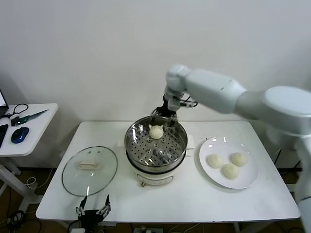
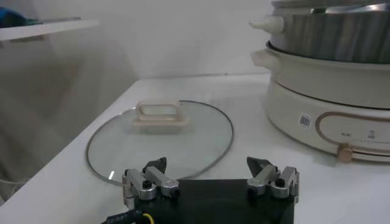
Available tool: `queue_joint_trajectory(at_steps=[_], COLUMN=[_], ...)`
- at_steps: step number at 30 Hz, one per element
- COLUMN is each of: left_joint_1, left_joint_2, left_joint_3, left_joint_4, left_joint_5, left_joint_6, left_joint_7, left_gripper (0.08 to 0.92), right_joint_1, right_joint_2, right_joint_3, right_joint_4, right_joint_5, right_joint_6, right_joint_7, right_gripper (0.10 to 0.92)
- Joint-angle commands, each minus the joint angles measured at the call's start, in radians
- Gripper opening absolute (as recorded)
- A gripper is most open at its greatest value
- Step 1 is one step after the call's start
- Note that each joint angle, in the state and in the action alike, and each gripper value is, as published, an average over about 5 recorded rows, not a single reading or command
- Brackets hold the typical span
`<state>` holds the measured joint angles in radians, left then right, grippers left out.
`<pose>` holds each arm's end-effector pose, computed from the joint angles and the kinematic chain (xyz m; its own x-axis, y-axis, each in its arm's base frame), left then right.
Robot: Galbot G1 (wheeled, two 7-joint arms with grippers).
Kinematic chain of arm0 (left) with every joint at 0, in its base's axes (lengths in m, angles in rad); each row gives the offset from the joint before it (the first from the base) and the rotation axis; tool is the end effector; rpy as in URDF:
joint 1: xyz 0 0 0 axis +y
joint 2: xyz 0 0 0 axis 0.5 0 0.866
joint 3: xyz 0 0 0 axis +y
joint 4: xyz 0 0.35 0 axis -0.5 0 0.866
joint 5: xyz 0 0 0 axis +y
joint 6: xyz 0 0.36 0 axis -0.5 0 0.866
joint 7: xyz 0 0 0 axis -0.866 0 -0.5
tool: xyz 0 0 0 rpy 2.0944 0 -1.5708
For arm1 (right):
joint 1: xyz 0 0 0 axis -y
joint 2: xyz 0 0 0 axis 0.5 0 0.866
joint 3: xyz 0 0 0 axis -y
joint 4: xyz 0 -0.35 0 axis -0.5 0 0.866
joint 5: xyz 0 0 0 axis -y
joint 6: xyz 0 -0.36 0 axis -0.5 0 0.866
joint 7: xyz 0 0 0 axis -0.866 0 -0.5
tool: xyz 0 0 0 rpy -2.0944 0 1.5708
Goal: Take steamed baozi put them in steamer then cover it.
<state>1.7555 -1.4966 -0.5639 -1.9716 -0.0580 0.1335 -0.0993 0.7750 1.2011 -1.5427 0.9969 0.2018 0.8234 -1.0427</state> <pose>0.1162 0.0289 -0.3734 -0.9006 -0.1105 0.4203 -0.0896 0.9936 0.0693 0.6214 0.0509 0.0112 -0.0489 -0.2272 0.9726 -0.1915 -0.9536 -0.2324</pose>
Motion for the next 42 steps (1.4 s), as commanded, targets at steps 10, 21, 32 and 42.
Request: queue_joint_trajectory(at_steps=[10, 21, 32, 42], left_joint_1=[-0.011, -0.02, -0.019, -0.012], left_joint_2=[0.001, 0.007, 0.008, 0.005], left_joint_3=[0.002, 0.004, 0.004, 0.002], left_joint_4=[0.012, 0.023, 0.043, 0.048], left_joint_5=[-0.009, -0.01, -0.007, -0.001], left_joint_6=[-0.005, -0.003, -0.009, -0.012], left_joint_7=[-0.002, -0.001, -0.002, -0.001], left_gripper=[0.823, 0.823, 0.823, 0.823], right_joint_1=[0.149, -0.024, -0.371, -0.528], right_joint_2=[-0.583, -0.525, -0.441, -0.372], right_joint_3=[-0.391, -0.279, 0.035, 0.174], right_joint_4=[0.362, 0.343, 0.157, 0.039], right_joint_5=[0.399, 0.367, 0.257, 0.161], right_joint_6=[-0.894, -1.043, -1.063, -1.067], right_joint_7=[0.078, 0.143, 0.15, 0.159], right_gripper=[0.823, 0.823, 0.823, 0.823])
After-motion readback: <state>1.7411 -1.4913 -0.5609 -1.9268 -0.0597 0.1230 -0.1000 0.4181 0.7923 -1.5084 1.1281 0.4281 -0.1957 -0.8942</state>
